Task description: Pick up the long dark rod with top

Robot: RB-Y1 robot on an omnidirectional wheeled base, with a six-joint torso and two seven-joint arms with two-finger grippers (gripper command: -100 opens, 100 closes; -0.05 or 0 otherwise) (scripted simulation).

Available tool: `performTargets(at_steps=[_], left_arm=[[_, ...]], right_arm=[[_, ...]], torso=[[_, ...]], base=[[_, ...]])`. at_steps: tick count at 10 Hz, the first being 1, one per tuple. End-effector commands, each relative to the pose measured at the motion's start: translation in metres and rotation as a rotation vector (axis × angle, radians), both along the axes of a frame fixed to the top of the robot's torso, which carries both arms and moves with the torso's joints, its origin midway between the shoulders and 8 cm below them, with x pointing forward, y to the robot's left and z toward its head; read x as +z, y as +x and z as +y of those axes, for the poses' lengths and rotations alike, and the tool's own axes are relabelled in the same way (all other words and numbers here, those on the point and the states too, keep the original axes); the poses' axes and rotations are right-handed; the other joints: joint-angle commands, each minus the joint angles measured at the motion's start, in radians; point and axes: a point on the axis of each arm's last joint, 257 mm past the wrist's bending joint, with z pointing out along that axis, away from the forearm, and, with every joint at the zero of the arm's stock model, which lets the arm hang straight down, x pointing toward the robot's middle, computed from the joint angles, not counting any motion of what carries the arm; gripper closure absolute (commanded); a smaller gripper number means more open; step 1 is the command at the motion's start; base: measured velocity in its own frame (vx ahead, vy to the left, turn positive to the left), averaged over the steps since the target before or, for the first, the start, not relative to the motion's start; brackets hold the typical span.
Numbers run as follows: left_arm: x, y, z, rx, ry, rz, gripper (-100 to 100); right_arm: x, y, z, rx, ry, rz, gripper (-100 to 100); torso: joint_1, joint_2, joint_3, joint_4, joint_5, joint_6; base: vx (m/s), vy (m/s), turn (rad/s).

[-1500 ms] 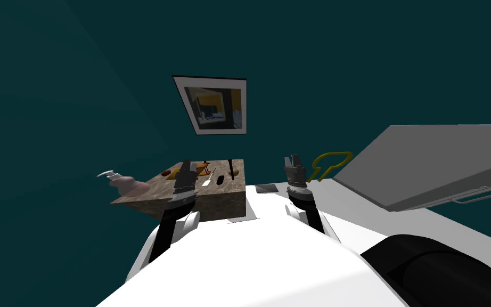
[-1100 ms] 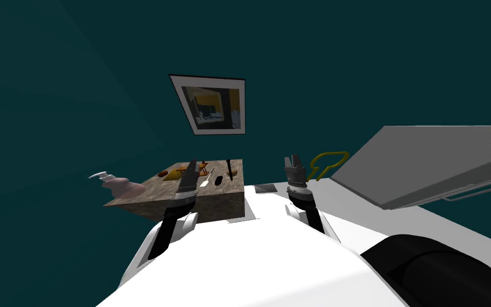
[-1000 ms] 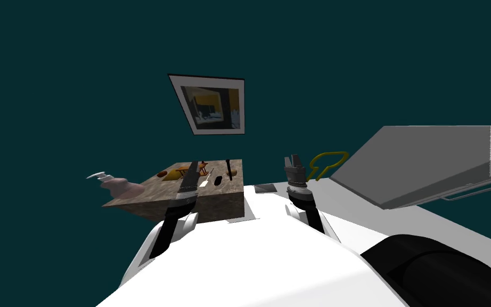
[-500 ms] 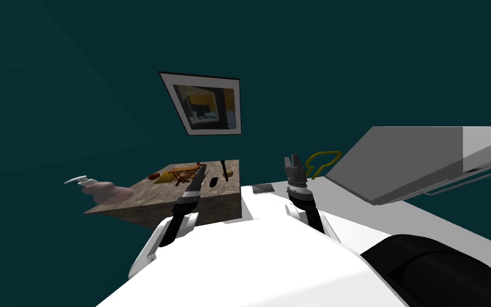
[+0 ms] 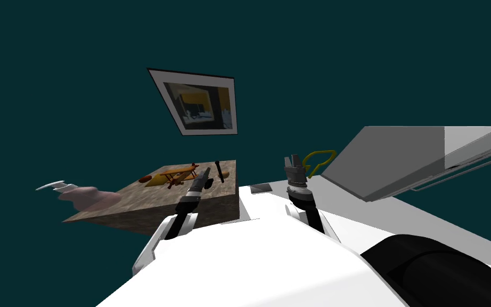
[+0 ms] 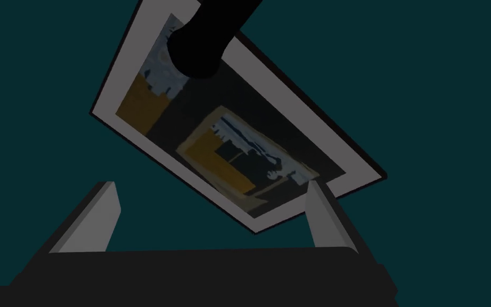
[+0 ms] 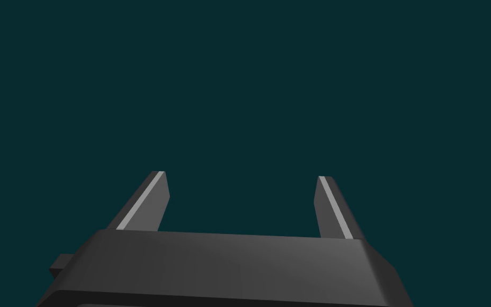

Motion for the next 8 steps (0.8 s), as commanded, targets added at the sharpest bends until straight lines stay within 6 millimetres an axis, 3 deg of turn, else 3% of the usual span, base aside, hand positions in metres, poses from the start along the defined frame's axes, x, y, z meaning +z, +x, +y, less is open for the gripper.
performTargets(at_steps=[1, 8], left_arm=[[-0.017, 0.007, 0.005, 0.019, 0.073, 0.039, -100], [-0.087, 0.028, 0.041, 0.09, 0.412, 0.201, -100]], right_arm=[[0.0, 0.0, 0.0, 0.0, 0.0, 0.0, 0], [0.0, 0.0, 0.0, 0.0, 0.0, 0.0, 0]], torso=[[0.0, 0.0, 0.0, 0.0, 0.0, 0.0], [-0.001, 0.0, 0.0, 0.0, 0.0, 0.0]], base=[[0.016, -0.071, -0.037], [0.013, -0.073, -0.054]])
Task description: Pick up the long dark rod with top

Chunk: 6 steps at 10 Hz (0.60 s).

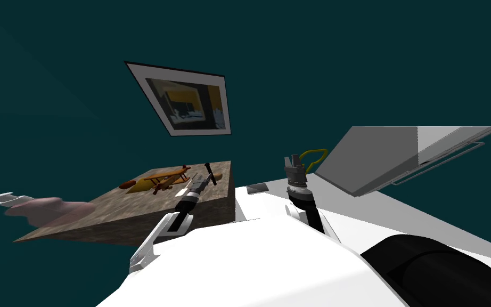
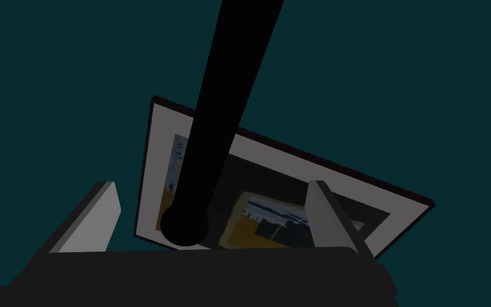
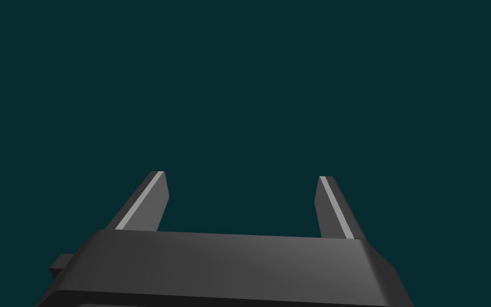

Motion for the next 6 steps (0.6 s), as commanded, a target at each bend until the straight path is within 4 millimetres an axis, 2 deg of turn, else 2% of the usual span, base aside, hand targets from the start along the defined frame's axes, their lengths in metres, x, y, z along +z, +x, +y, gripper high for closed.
performTargets(at_steps=[1, 6], left_arm=[[-0.014, 0.004, 0.01, 0.013, 0.07, 0.031, -100], [-0.047, 0.01, 0.042, 0.052, 0.266, 0.115, -100]], right_arm=[[0.0, 0.0, 0.0, 0.0, 0.0, 0.0, 0], [0.0, 0.0, 0.0, 0.0, 0.0, 0.0, 0]], torso=[[0.0, 0.0, 0.0, 0.0, 0.0, 0.0], [0.002, 0.0, 0.0, 0.0, 0.0, 0.0]], base=[[0.01, -0.065, -0.032], [0.013, -0.051, -0.042]])
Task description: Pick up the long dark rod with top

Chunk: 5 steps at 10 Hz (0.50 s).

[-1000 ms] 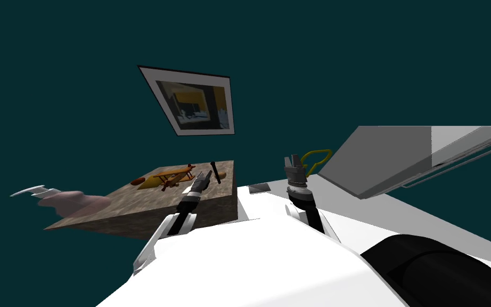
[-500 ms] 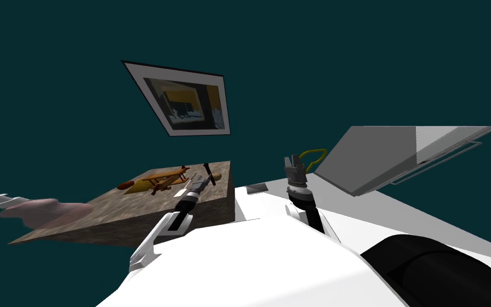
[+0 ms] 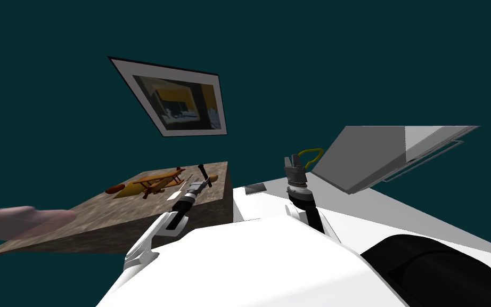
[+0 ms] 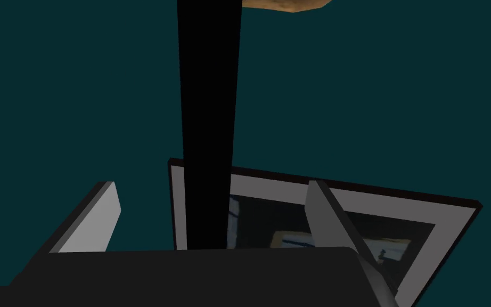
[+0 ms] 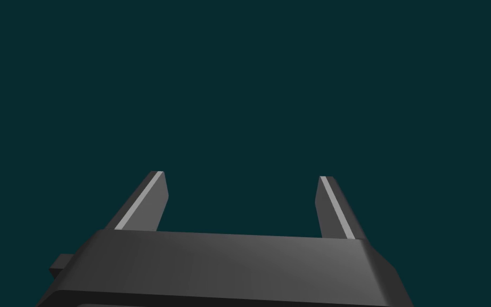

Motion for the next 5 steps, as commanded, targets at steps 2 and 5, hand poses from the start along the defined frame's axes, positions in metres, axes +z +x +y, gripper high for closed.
performTargets(at_steps=[2, 5], left_arm=[[-0.001, 0.0, 0.001, 0.001, 0.006, 0.002, 0], [-0.011, 0.018, 0.008, -0.008, 0.005, 0.011, -100]], right_arm=[[0.0, 0.0, 0.0, 0.0, 0.0, 0.0, 0], [0.0, 0.0, 0.0, 0.0, 0.0, 0.0, 0]], torso=[[0.002, 0.0, 0.0, 0.0, 0.0, 0.0], [0.002, 0.005, 0.003, 0.001, 0.0, 0.0]], base=[[0.005, -0.012, -0.001], [-0.054, -0.026, -0.025]])
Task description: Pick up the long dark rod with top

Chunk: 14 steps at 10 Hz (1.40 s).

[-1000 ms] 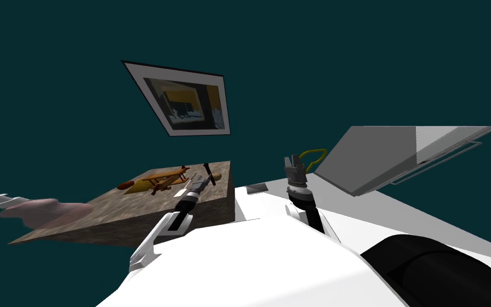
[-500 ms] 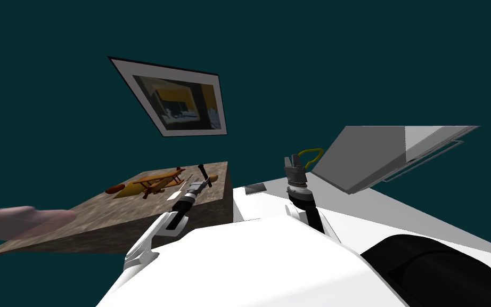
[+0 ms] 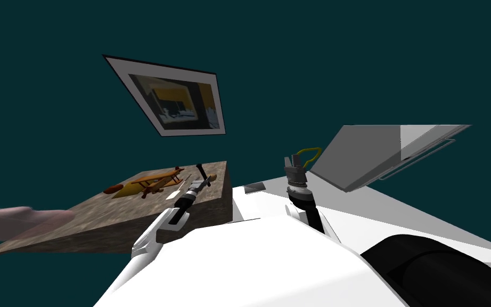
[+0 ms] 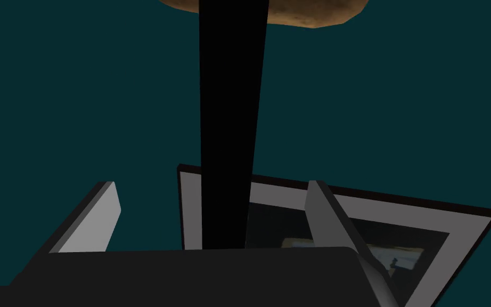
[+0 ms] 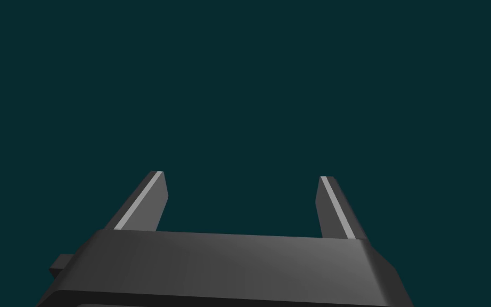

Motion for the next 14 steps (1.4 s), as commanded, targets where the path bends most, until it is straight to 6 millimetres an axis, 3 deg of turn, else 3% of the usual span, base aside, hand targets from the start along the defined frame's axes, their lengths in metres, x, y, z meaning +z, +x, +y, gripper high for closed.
performTargets(at_steps=[1, 2, 4, 5, 8, 9, 11, 12, 13, 14], left_arm=[[0.006, 0.013, -0.002, -0.024, 0.002, -0.02, -100], [0.006, 0.02, -0.001, -0.022, 0.001, -0.022, -100], [-0.015, 0.018, 0.01, 0.001, -0.002, 0.02, -100], [0.001, 0.032, 0.006, -0.029, 0.003, -0.017, -100], [-0.02, 0.035, 0.02, -0.001, -0.001, 0.025, -100], [-0.006, 0.048, 0.018, -0.024, 0.004, -0.005, -100], [-0.022, 0.052, 0.03, 0.0, 0.0, 0.027, -100], [-0.005, 0.064, 0.027, -0.024, 0.006, -0.01, -100], [-0.005, 0.072, 0.03, -0.016, 0.004, -0.008, -100], [-0.02, 0.069, 0.039, 0.002, 0.001, 0.023, -100]], right_arm=[[0.0, 0.0, 0.0, 0.0, 0.0, 0.0, 0], [0.0, 0.0, 0.0, 0.0, 0.0, 0.0, 0], [0.0, 0.0, 0.0, 0.0, 0.0, 0.0, 0], [0.0, 0.0, 0.0, 0.0, 0.0, 0.0, 0], [0.0, 0.0, 0.0, 0.0, 0.0, 0.0, 0], [0.0, 0.0, 0.0, 0.0, 0.0, 0.0, 0], [0.0, 0.0, 0.0, 0.0, 0.0, 0.0, 0], [0.0, 0.0, 0.0, 0.0, 0.0, 0.0, 0], [0.0, 0.0, 0.0, 0.0, 0.0, 0.0, 0], [0.0, 0.0, 0.0, 0.0, 0.0, 0.0, 0]], torso=[[0.0, 0.0, 0.0, 0.0, 0.0, 0.0], [-0.001, 0.001, 0.0, 0.0, 0.0, 0.0], [0.0, 0.0, 0.0, 0.0, 0.0, 0.0], [0.001, -0.002, -0.001, 0.0, 0.0, 0.0], [0.0, -0.001, 0.0, 0.0, 0.0, 0.0], [0.001, -0.002, -0.001, 0.0, 0.0, 0.0], [-0.001, 0.0, 0.0, 0.0, 0.0, 0.0], [0.0, 0.0, 0.0, 0.0, 0.0, 0.0], [-0.001, 0.001, 0.0, 0.0, 0.0, 0.0], [-0.001, 0.001, 0.0, 0.0, 0.0, 0.0]], base=[[-0.062, -0.036, -0.048], [-0.067, -0.031, -0.026], [-0.018, -0.005, 0.003], [-0.06, -0.023, -0.046], [-0.031, -0.017, -0.008], [-0.051, -0.025, -0.052], [-0.045, -0.022, -0.013], [-0.061, -0.041, -0.04], [-0.062, -0.036, -0.032], [-0.031, -0.012, 0.0]])
